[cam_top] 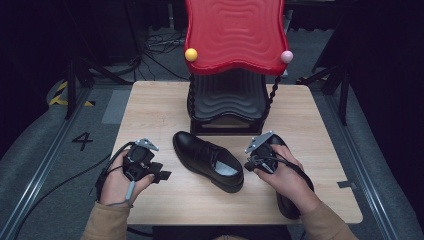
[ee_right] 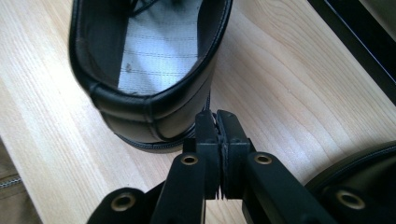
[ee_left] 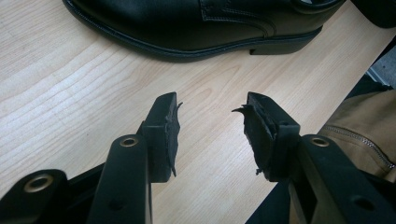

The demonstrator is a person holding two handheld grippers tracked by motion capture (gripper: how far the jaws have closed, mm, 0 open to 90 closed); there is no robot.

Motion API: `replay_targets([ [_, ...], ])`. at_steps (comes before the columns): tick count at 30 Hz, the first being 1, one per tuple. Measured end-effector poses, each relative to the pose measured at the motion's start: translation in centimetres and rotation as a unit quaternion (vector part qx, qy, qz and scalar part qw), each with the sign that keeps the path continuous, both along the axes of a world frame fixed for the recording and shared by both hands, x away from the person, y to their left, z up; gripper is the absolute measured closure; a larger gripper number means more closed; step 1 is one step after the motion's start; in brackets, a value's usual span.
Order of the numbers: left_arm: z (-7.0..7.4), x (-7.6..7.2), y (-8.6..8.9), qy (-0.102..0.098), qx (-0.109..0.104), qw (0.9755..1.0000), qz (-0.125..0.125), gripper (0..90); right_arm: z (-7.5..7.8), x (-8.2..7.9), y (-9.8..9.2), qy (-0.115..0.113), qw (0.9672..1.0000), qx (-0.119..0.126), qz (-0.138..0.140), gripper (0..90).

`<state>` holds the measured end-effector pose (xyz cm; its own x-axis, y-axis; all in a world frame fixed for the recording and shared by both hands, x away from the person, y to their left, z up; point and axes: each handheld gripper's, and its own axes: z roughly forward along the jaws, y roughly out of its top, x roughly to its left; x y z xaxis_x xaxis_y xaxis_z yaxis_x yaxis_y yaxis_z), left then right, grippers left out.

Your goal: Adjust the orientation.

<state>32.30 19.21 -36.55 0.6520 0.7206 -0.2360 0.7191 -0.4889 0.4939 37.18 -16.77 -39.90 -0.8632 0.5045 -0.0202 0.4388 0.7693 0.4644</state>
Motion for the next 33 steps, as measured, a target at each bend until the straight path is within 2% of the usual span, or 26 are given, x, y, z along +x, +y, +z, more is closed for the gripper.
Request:
replay_targets([
  [4, 0.0, 0.0, 0.0, 0.001, 0.0, 1.0, -0.001, 55.3, 0.5, -0.1, -0.4, 0.003, 1.0, 0.008, -0.003, 86.6],
  [7, 0.0, 0.1, -0.1, 0.002, -0.001, 1.0, -0.001, 55.3, 1.4, -0.4, -0.8, -0.007, 0.9997, 0.022, 0.002, 82.1],
  [10, 0.0, 0.1, 0.0, 0.003, -0.001, 1.0, 0.0, 55.0, 2.7, -1.2, -0.9, -0.022, 0.9985, 0.045, 0.022, 76.0],
  [11, 0.0, 0.1, 0.0, 0.003, -0.001, 1.0, 0.0, 54.9, 2.7, -1.2, -0.9, -0.022, 0.9985, 0.045, 0.022, 76.0],
  [12, -0.1, 0.1, 0.1, 0.003, -0.002, 1.0, 0.0, 54.8, 3.3, -1.9, -0.7, -0.032, 0.9971, 0.051, 0.046, 70.3],
  [13, -0.1, 0.1, 0.1, 0.003, -0.002, 1.0, 0.0, 54.8, 3.3, -1.9, -0.7, -0.032, 0.9971, 0.051, 0.046, 70.3],
  [15, -0.1, 0.2, 0.1, 0.004, -0.004, 1.0, 0.002, 54.8, 3.5, -2.4, 0.0, -0.045, 0.9946, 0.052, 0.078, 67.2],
  [17, -0.1, 0.2, 0.0, 0.004, -0.004, 1.0, 0.001, 54.8, 3.6, -2.6, 0.6, -0.046, 0.9927, 0.053, 0.099, 61.6],
  [18, -0.1, 0.2, -0.1, 0.004, -0.004, 1.0, 0.002, 54.8, 3.6, -2.6, 0.9, -0.042, 0.9926, 0.049, 0.103, 56.4],
  [19, -0.1, 0.2, -0.1, 0.005, -0.004, 1.0, 0.0, 54.7, 3.6, -2.5, 1.3, -0.036, 0.9931, 0.039, 0.105, 56.7],
  [21, -0.1, 0.3, -0.1, 0.002, -0.003, 1.0, -0.002, 54.3, 3.4, -2.1, 2.1, -0.038, 0.9914, 0.027, 0.123, 56.5],
  [24, -0.1, 0.4, -0.1, 0.004, -0.004, 1.0, -0.002, 54.3, 2.9, -1.5, 3.1, -0.019, 0.9903, 0.012, 0.137, 55.2],
  [26, -0.1, 0.4, -0.1, 0.004, -0.005, 1.0, -0.001, 54.3, 2.6, -1.4, 3.4, -0.015, 0.9902, 0.005, 0.139, 54.7],
  [27, -0.1, 0.5, -0.1, 0.005, -0.006, 1.0, -0.001, 54.3, 1.9, -1.0, 4.0, -0.002, 0.9897, -0.011, 0.142, 52.9],
  [32, -0.1, 0.6, -0.2, 0.005, -0.006, 1.0, -0.004, 53.9, 0.9, -0.7, 5.0, 0.015, 0.9889, -0.028, 0.145, 48.0],
  [33, -0.1, 0.6, -0.2, 0.005, -0.006, 1.0, -0.005, 53.9, 0.5, -0.7, 5.6, 0.024, 0.9878, -0.046, 0.147, 48.7],
])
